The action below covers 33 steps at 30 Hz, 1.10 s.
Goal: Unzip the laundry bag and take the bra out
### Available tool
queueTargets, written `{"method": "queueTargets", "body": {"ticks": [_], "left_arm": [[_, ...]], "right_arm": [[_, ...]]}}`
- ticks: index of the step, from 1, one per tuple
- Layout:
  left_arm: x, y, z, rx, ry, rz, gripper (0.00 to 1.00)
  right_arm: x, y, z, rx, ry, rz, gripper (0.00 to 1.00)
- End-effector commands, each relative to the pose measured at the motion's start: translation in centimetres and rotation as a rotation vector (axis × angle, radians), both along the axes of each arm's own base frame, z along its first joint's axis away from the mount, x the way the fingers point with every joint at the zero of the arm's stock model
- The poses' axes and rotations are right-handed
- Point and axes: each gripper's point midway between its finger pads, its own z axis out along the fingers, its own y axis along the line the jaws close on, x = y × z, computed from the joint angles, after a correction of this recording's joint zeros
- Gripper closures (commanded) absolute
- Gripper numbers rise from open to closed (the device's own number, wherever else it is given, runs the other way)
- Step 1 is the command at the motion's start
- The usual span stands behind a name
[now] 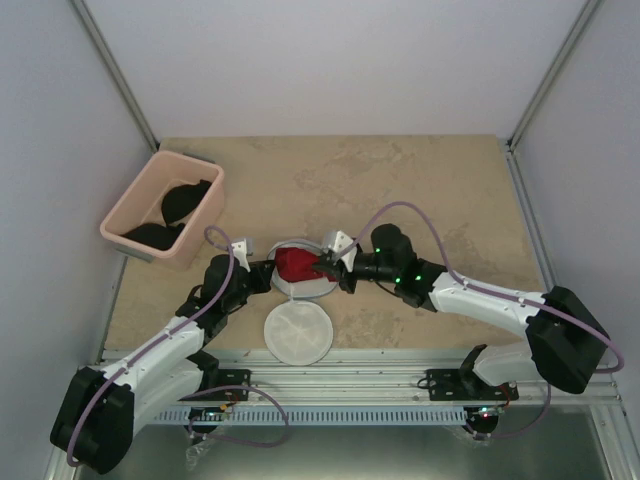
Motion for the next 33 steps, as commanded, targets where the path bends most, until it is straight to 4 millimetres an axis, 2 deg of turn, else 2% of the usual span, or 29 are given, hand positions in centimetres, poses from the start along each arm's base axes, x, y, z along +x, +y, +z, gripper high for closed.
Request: {"method": "queueTargets", "body": {"ticks": [1,4,7,10,12,17,18,20,21,23,25,29,31,33], "left_arm": [[-0.5,-1.2,0.7,-0.04,-0.02,-0.067,1.0],[-0.8,-1.6,0.8,-0.038,-0.029,-0.096,1.0],[-0.8,-1.7,0.8,-0.036,-0.035,-0.099,1.0],[-0.9,-1.9,1.1,-0.043,-0.049,-0.116,1.0],[-0.9,-2.0,1.2,-0.047,-0.058,-0.122,1.0],[-1.0,-2.1,1.4,-0.049,-0.071,-0.128,1.0],[-0.9,-2.2,1.7,-0.048,-0.088,-0.135,0.93],[-0.9,-2.6,3.3,-0.038,-0.164,-0.174,0.46],[-1.0,-2.9,4.4,-0.026,-0.214,-0.206,0.29],[-1.3,-3.4,7.2,0.028,-0.34,-0.283,0.11],[-1.8,-3.5,10.1,0.106,-0.471,-0.338,0.02],[-1.1,-1.1,15.5,0.204,-0.649,-0.203,0.01],[-1.8,-1.5,18.6,0.18,-0.716,-0.226,0.01],[-1.7,-1.5,20.7,0.121,-0.712,-0.203,0.01]], "right_arm": [[-0.3,-0.5,6.5,0.311,0.047,0.081,1.0],[1.1,-1.3,8.9,0.426,0.092,0.045,1.0],[0.8,-1.5,11.6,0.494,0.098,0.09,0.99],[0.3,-2.4,15.0,0.56,0.036,0.109,0.99],[0.6,-3.0,16.8,0.565,-0.019,0.078,1.0],[1.8,-4.2,19.5,0.518,-0.125,-0.007,1.0],[2.0,-4.3,19.7,0.501,-0.138,-0.015,1.0],[2.5,-4.6,20.3,0.469,-0.16,-0.036,1.0],[3.0,-4.7,20.6,0.453,-0.165,-0.056,1.0],[4.3,-5.3,21.3,0.418,-0.167,-0.125,0.99],[5.2,-5.7,22.1,0.392,-0.163,-0.187,0.99],[7.0,-6.5,23.5,0.408,-0.112,-0.322,0.99],[7.5,-6.2,23.8,0.417,-0.089,-0.364,0.99],[7.4,-5.2,23.8,0.406,-0.101,-0.371,1.0]]}}
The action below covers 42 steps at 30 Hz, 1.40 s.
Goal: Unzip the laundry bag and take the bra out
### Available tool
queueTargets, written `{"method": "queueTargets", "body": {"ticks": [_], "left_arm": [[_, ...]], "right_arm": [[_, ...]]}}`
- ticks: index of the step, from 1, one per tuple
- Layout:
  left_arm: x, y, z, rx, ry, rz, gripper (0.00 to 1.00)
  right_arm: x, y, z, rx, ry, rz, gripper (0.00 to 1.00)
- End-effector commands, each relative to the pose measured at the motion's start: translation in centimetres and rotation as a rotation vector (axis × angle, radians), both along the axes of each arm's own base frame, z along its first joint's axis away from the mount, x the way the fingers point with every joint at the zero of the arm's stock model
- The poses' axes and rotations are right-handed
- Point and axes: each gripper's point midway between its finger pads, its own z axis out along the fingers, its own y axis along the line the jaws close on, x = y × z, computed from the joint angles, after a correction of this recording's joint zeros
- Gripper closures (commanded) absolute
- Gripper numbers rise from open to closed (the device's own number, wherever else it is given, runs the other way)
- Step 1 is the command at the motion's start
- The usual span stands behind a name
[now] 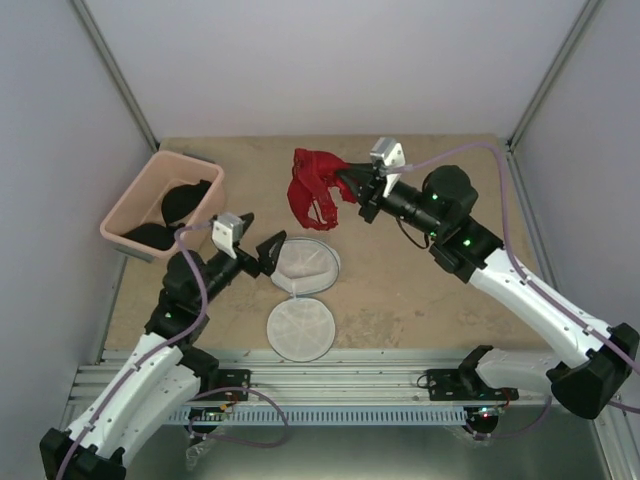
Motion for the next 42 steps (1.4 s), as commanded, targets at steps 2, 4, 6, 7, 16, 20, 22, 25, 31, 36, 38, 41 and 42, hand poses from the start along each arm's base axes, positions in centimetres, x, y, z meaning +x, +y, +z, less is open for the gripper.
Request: {"method": "queueTargets", "body": {"ticks": [2,4,6,7,16,20,22,25,31,36,38,41,42], "left_arm": [[1.0,1.2,5.5,-0.072,-0.035,0.092,0.01],[1.8,2.1,6.3,-0.11,-0.01,0.16,0.01],[2.0,2.1,6.3,-0.104,-0.003,0.163,0.01],[2.0,1.9,6.1,-0.097,0.008,0.156,0.01],[3.5,5.2,2.1,0.012,0.079,0.352,0.21],[3.7,5.1,1.8,0.042,0.042,0.347,0.26],[3.8,5.0,1.4,0.06,0.04,0.343,0.29],[3.7,4.5,0.8,0.093,0.023,0.309,0.24],[3.3,3.3,1.2,0.088,-0.005,0.237,0.2],[3.6,4.5,0.4,0.121,0.018,0.293,0.56],[3.3,4.6,-0.2,0.151,0.031,0.289,0.72],[3.4,6.0,-1.1,0.234,0.039,0.356,0.96],[3.7,6.7,-0.7,0.266,0.024,0.394,1.0]], "right_arm": [[0.7,2.2,-0.9,-0.046,0.049,-0.069,1.0],[0.4,3.2,-0.6,-0.039,0.048,-0.047,1.0],[0.5,3.7,-0.4,-0.027,0.057,-0.038,1.0],[0.4,4.0,-0.4,-0.022,0.058,-0.032,0.99],[-1.0,5.6,-0.1,-0.032,0.039,0.061,0.99],[-1.4,5.9,-0.2,-0.032,0.042,0.081,0.99],[-1.4,5.9,-0.2,-0.031,0.043,0.081,0.99],[-1.7,6.2,-0.2,-0.033,0.04,0.103,1.0],[-1.9,6.8,-0.6,-0.043,0.05,0.13,0.99],[-2.6,6.4,-0.8,-0.054,0.02,0.166,1.0],[-2.7,5.9,-2.1,-0.066,-0.001,0.18,1.0],[-2.5,4.8,-5.2,-0.08,-0.012,0.202,0.99],[-2.3,4.4,-6.4,-0.091,-0.018,0.205,0.97]]}}
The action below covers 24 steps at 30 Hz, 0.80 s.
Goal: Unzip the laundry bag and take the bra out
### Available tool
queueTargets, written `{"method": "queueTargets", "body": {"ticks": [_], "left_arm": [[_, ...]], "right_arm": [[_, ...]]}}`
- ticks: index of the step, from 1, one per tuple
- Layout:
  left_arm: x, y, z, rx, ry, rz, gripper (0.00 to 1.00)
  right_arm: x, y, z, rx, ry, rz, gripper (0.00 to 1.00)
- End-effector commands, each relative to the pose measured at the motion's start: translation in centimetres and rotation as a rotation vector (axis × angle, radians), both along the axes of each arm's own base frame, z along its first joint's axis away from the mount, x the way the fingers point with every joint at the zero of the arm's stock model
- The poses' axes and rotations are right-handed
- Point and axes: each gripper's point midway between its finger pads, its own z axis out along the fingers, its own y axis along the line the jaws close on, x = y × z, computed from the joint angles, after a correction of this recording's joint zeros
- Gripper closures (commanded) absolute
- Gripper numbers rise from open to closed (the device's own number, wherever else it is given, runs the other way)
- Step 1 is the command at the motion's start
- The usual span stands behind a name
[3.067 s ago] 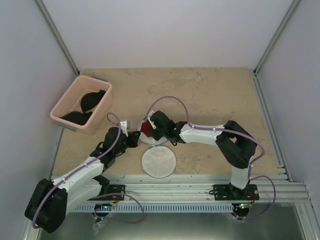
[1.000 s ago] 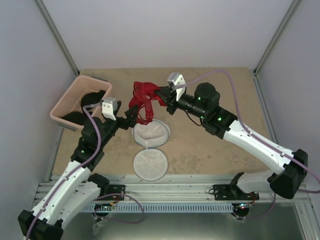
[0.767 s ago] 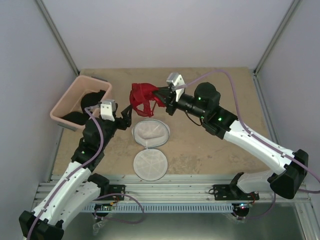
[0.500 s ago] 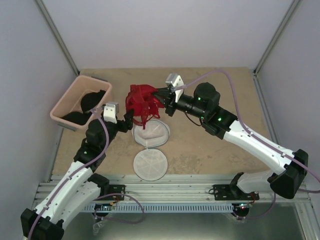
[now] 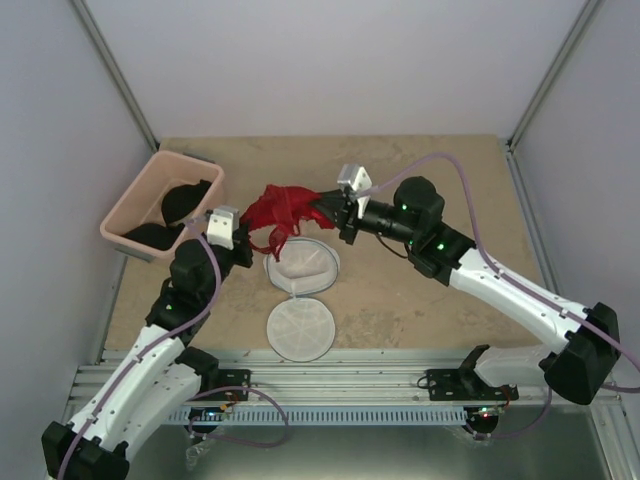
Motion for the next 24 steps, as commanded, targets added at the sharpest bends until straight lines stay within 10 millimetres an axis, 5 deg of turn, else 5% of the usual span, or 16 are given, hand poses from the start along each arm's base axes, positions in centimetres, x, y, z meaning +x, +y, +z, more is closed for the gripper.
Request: {"method": "queueTargets", "body": {"ticks": [1,4,8,15,17,24], "left_arm": [[0.5,2.9,0.2,0.157,-0.024,0.134,1.0],[0.6,3.0,3.4,0.3,-0.131,0.127,1.0],[1.6,4.5,5.5,0.476,-0.155,0.214,1.0],[2.5,6.2,6.4,0.596,-0.068,0.295,1.0],[2.7,6.3,6.6,0.616,-0.053,0.301,1.0],[3.5,6.7,7.7,0.596,-0.019,0.344,1.0]], "right_arm": [[0.1,-1.3,-3.6,-0.018,-0.057,0.049,0.94],[1.2,-0.8,-7.4,-0.078,-0.012,0.043,0.78],[3.4,-0.1,-10.8,-0.159,0.093,-0.021,0.43],[3.7,1.2,-14.5,-0.252,0.202,-0.015,0.35],[3.7,1.9,-14.7,-0.267,0.239,-0.031,0.35],[1.5,7.6,-10.6,-0.166,0.257,-0.027,0.3]]}}
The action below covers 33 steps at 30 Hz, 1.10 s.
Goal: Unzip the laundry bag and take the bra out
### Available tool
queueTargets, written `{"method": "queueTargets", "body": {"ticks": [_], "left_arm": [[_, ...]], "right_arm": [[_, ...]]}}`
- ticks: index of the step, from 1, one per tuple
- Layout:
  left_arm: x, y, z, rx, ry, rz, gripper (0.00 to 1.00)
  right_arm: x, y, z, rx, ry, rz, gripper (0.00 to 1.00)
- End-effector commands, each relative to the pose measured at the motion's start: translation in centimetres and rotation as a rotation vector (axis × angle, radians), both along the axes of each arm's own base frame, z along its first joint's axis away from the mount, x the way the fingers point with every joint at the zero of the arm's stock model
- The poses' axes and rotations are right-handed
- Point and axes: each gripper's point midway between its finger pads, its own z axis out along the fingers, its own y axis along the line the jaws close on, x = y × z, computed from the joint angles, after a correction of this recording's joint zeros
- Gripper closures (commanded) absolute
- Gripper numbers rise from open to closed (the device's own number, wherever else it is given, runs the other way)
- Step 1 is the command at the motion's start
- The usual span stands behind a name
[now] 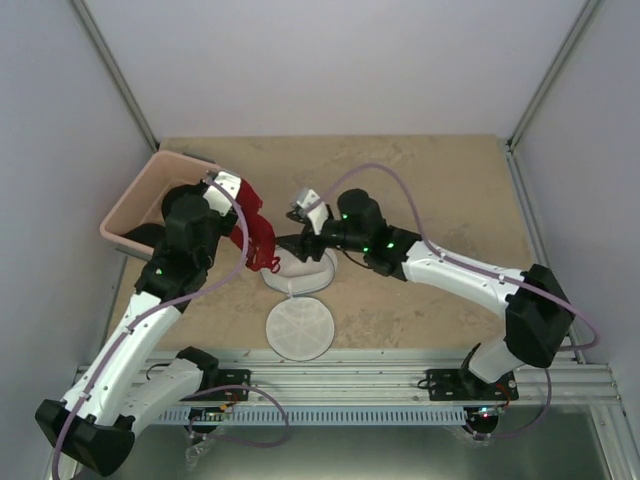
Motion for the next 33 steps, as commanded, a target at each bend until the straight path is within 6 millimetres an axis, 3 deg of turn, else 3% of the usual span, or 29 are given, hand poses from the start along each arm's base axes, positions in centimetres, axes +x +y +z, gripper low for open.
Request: {"method": "queueTargets", "body": {"ticks": [1,4,10,16,19,22,27,33], "left_arm": [[-0.1,1.0,1.5,-0.015,-0.012,0.054,1.0],[-0.1,0.9,1.7,-0.024,-0.012,0.05,1.0],[-0.1,0.9,1.5,-0.044,-0.013,0.056,1.0],[-0.3,0.9,1.7,-0.052,-0.02,0.052,1.0],[-0.6,1.4,2.1,-0.047,-0.033,0.065,1.0],[-0.8,1.8,2.2,-0.055,-0.041,0.073,1.0],[-1.2,2.6,2.7,-0.072,-0.052,0.094,1.0],[-1.7,6.6,5.3,-0.056,-0.045,0.234,1.0]], "right_arm": [[0.4,2.9,2.3,0.067,0.081,-0.077,0.29],[1.8,3.0,0.9,0.047,0.17,-0.171,0.28],[-0.1,4.9,1.5,0.074,0.147,-0.243,0.15],[2.8,4.7,-3.6,-0.076,0.131,-0.409,0.17],[3.2,3.5,-4.3,-0.092,0.132,-0.432,0.3],[2.9,2.7,-4.3,-0.103,0.112,-0.428,0.55],[4.1,3.0,-2.4,-0.095,0.055,-0.419,0.98],[7.5,5.0,4.1,-0.025,-0.103,-0.35,1.0]]}}
